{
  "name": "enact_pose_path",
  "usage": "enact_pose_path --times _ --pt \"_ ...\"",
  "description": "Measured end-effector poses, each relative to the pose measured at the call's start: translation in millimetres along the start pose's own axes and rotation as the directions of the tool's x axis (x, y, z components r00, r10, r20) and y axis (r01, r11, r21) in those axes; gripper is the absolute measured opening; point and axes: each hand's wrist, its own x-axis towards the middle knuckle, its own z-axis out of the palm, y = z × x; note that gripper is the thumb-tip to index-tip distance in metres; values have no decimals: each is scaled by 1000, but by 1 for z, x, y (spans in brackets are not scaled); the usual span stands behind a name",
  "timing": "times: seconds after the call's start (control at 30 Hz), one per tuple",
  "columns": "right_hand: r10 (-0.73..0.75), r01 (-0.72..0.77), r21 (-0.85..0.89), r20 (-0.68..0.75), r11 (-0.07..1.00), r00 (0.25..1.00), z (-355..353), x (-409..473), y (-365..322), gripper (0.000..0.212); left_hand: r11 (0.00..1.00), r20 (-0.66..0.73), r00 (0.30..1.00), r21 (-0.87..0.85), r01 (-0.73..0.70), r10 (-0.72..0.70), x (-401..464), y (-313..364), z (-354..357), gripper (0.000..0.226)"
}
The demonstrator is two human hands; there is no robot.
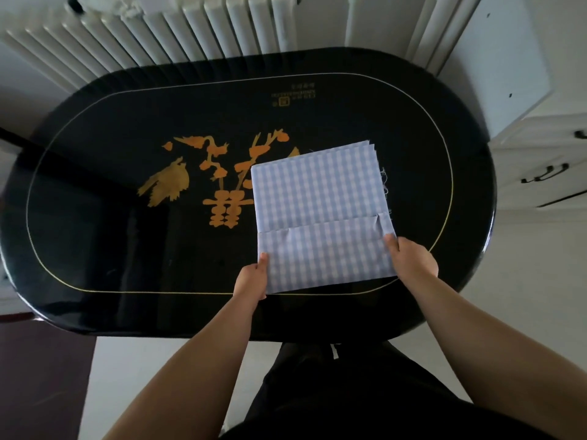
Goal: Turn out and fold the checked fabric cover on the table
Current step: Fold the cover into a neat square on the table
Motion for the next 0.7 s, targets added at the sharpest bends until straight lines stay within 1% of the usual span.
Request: enact_pose_path --times 0.1,0.2,0.23,0.27,0.3,0.33,0.37,0.4,0.43,0.47,0.5,0.53,0.57,0.63,0.7 --pt "43 -43 -35 -1 998 999 3 7 0 61 998 25 999 -36 48 -47 1 6 0 51" --pt "165 -168 41 70 985 984 -8 15 -3 67 990 61 991 -63 123 -119 5 14 -4 50" --pt "174 -176 31 50 984 983 -12 17 -3 66 987 71 987 -60 150 -146 6 17 -6 52" --pt "133 -134 -8 -23 991 991 -16 16 -3 62 985 79 984 -53 166 -162 7 18 -7 53" --pt "17 -26 -64 -143 998 990 -18 15 -2 56 983 84 981 -46 178 -173 7 20 -7 53" --pt "-183 145 -155 -262 977 948 -18 16 0 47 982 86 980 -37 184 -181 7 21 -7 53" --pt "-416 333 -289 -303 897 858 -19 17 1 41 981 90 977 -27 194 -191 6 22 -7 52" --pt "-610 486 -436 -207 757 765 -22 18 1 44 980 95 976 -19 200 -197 5 23 -7 51" --pt "-719 598 -538 -22 594 694 -25 22 3 57 979 101 974 -11 206 -204 5 25 -8 50" --pt "-722 660 -580 169 478 671 -29 27 5 71 978 103 973 5 209 -209 4 26 -9 49" --pt "-657 687 -583 317 435 684 -34 34 8 83 976 103 970 21 218 -219 4 29 -9 49" --pt "-595 703 -569 408 428 692 -40 42 9 90 973 101 968 32 228 -230 3 32 -11 47" --pt "-564 719 -552 461 423 685 -45 49 11 94 970 94 965 31 242 -244 3 36 -12 46" --pt "-544 744 -539 515 395 662 -55 58 9 97 961 71 959 8 275 -275 4 42 -16 44" --pt "-548 756 -531 528 384 649 -60 63 7 99 955 64 953 31 296 -297 4 47 -23 43"
